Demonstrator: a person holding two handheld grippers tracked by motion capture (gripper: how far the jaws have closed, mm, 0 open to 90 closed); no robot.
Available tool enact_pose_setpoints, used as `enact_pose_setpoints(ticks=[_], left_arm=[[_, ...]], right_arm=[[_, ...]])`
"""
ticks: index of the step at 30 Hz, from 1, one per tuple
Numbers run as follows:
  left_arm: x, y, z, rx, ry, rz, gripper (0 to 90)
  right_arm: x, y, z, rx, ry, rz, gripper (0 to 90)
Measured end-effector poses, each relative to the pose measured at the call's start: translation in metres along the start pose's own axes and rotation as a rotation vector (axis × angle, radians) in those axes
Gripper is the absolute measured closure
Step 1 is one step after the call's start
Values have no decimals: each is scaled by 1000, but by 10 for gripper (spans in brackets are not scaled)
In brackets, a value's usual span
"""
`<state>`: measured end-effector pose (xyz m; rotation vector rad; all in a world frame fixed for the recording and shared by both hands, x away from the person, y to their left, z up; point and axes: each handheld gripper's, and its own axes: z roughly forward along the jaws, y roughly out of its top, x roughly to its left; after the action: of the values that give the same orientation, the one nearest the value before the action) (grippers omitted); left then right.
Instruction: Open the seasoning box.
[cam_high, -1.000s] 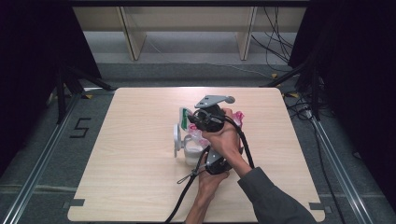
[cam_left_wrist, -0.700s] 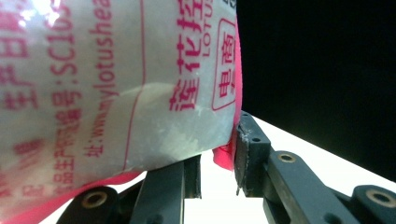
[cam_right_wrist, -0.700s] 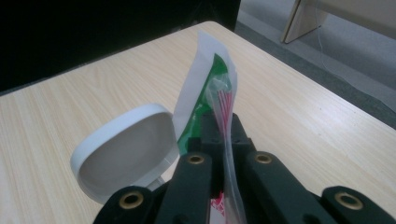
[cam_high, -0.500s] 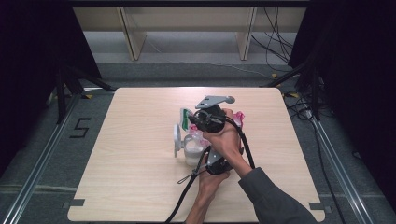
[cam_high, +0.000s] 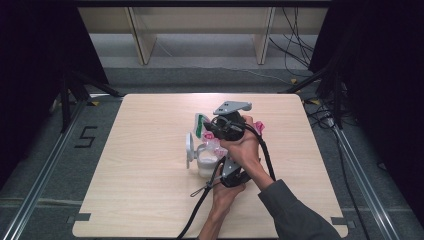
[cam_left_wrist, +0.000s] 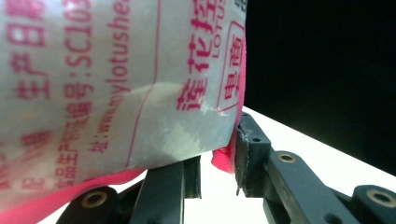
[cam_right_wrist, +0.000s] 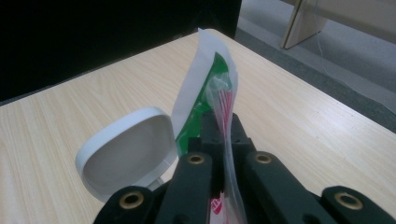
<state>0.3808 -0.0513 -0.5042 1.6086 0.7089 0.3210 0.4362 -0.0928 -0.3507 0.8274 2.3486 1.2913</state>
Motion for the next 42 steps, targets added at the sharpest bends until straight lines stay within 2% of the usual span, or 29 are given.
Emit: enact_pose_setpoints(ticks=[1,2,3,4,7,8,9,10,11,12,13,15,16,17,18,20,22,24,25,26,27,30,31,32,35,36,39,41,42], left_arm=[[3,1,-2,-1,27,44,733],[5,1,-2,-3,28,56,732],[4,0,-2,1,41,43,730],[4,0,-2,8,67,40,729],[4,-1,-3,19,74,40,726],[5,-1,-3,18,67,39,726],[5,-1,-4,23,63,42,726],[3,-2,-1,-18,64,-2,723],[2,-2,-1,-16,67,-2,719],[4,-2,-1,9,68,27,717],[5,-2,-2,19,70,33,716],[4,-2,-2,16,69,28,714],[2,-3,0,-8,72,1,708],[2,-3,0,-1,77,14,703],[2,-3,-1,10,77,27,703],[2,-3,0,-5,80,2,701],[2,-3,-1,7,80,10,689],[3,-3,-1,-1,81,3,689],[3,-3,-1,-5,81,2,688],[3,-3,-1,-2,84,-1,686],[3,-3,-2,5,87,1,682],[3,-3,-3,21,86,14,679],[3,-4,-3,20,92,13,679],[3,-4,-3,21,96,13,676],[2,-4,-4,29,98,11,672],[3,-5,-3,21,80,7,668],[2,-5,-7,41,88,9,648],[2,-7,-7,39,76,11,643],[2,-7,-8,49,86,10,636]], right_arm=[[-1,0,0,-10,3,2,900],[0,0,-1,-23,-2,19,900],[0,-1,-3,-16,13,36,900],[-1,-1,-4,-34,19,32,900],[-2,-2,-10,-46,22,37,900],[-4,-2,-11,-63,29,22,900],[-4,-3,-14,-74,32,48,900],[-5,-4,-18,-79,31,56,900],[-7,-4,-21,-79,32,54,900],[-7,-5,-23,-93,38,61,900],[-8,-5,-27,-101,30,65,900],[-11,-6,-32,-121,35,62,900],[-13,-7,-34,-131,30,65,900],[-15,-8,-36,-134,38,66,900],[-15,-9,-40,-134,33,88,900],[-17,-11,-44,-156,40,92,900],[-21,-13,-48,-173,39,95,900],[-25,-15,-53,-195,40,97,900],[-25,-16,-55,-209,47,115,900],[-26,-17,-58,-211,45,123,900],[-28,-19,-59,-231,52,107,900],[-30,-26,-66,-260,59,151,900],[-31,-27,-69,-267,56,136,900],[-31,-30,-71,-274,65,163,900],[-32,-37,-77,-310,72,181,900],[-31,-39,-79,-323,73,172,900],[-31,-46,-85,-354,66,182,900],[-32,-51,-87,-371,79,202,900],[-31,-54,-89,-373,78,208,900]])
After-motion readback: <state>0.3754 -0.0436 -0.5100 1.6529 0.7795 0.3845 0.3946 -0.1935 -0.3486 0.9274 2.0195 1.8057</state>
